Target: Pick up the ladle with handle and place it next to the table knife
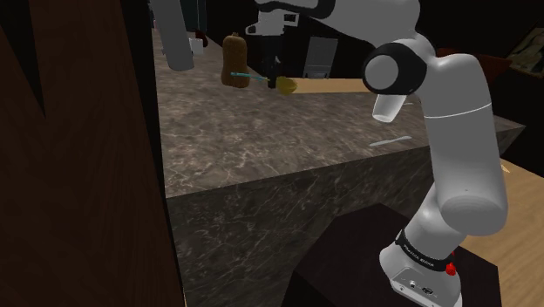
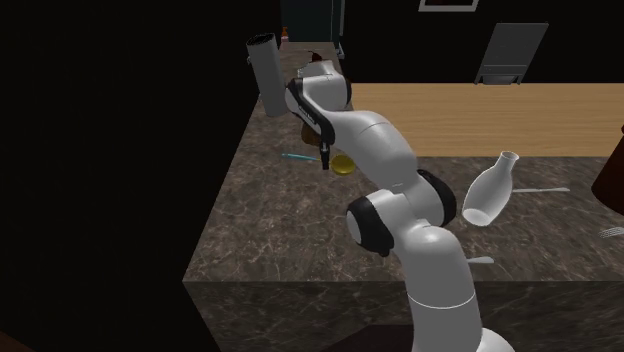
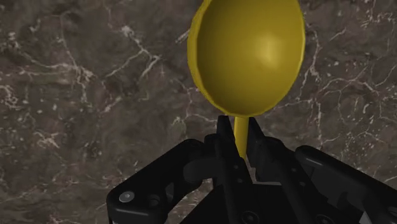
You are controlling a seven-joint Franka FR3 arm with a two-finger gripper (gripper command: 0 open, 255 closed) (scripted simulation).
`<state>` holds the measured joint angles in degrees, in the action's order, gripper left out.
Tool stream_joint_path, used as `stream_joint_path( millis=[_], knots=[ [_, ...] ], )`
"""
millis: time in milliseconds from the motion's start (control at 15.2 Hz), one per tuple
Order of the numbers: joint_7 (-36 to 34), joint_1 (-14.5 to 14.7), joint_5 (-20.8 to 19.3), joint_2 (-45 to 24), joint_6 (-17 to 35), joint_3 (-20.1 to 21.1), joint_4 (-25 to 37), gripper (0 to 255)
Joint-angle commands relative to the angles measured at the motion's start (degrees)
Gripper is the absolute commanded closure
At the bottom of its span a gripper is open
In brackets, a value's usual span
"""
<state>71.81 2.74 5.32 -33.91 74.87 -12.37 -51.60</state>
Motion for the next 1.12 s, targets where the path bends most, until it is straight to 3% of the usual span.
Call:
stream_joint_path(
  millis=[0, 198, 330, 528, 1056],
  knots=[
    [0.0, -0.4, 0.2, -1.4, -2.6, 0.1, 3.9, 255],
    [-0.2, -1.4, 0.7, -4.4, -6.8, 0.3, 11.2, 255],
    [2.0, -1.3, -0.4, 2.4, -2.2, -0.6, -0.2, 255],
    [4.9, -2.1, -1.8, 8.7, 1.7, -1.8, -10.4, 255],
    [13.0, -5.9, -4.8, 19.3, 7.3, -4.9, -26.1, 255]
  ],
)
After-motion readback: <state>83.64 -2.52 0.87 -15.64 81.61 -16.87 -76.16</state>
